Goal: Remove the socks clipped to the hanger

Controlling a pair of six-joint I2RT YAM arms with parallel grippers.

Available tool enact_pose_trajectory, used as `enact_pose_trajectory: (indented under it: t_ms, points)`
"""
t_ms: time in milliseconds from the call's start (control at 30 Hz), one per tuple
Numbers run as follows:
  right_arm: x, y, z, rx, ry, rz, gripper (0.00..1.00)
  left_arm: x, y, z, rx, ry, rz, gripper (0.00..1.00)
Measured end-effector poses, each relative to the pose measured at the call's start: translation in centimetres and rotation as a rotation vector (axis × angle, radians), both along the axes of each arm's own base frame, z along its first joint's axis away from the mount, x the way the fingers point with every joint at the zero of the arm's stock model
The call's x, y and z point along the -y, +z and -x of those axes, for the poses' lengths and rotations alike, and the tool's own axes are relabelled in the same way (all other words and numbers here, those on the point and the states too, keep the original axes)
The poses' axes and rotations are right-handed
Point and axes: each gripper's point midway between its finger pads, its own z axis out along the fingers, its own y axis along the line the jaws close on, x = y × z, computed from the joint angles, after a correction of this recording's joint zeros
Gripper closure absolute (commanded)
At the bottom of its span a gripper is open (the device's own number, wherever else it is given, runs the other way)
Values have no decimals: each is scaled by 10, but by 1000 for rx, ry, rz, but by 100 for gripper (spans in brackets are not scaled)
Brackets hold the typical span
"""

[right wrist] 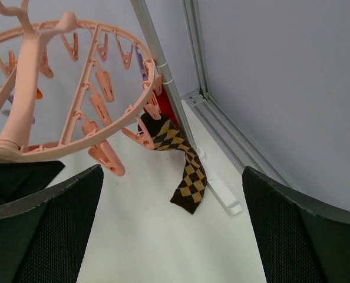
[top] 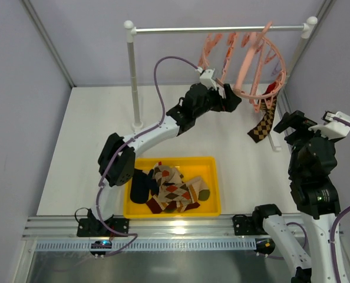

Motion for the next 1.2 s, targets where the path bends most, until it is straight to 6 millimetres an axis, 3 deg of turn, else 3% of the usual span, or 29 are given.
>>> enact_pose_trajectory:
  t_ms: [133, 233, 300, 433, 567, 733, 833, 933, 1100, 1200]
  points:
    - [0, -11, -4, -33, -3, 4, 0, -52, -18, -47, -29, 141, -36, 0]
    - [0, -20, -8, -55, -7, 6, 0, -90, -20, -73, -35, 227, -43, 0]
    - [0, -27, -11, -75, -10, 9, 0, -115, -15, -83, -35, 277, -44, 0]
    - [2, -41, -21, -120, -24, 16, 0, -160, 12, -95, 13, 357, -39, 0]
    - [8, -52, -36, -156, -44, 15, 0, -186, 39, -86, 67, 394, -42, 1]
    - [2, -85, -61, -218, 21, 2, 0, -205, 55, -78, 100, 407, -45, 0]
    - [-12, -106, -71, -259, 105, -7, 0, -208, 45, -76, 91, 396, -63, 1]
    - [-21, -110, -70, -258, 162, -9, 0, -211, 23, -66, 63, 382, -101, 0]
    - [-27, -90, -63, -179, 206, 16, 0, -206, -1, -25, 54, 348, -165, 0]
    - [-29, -85, -62, -160, 213, 17, 0, -175, 2, 25, 117, 270, -170, 0]
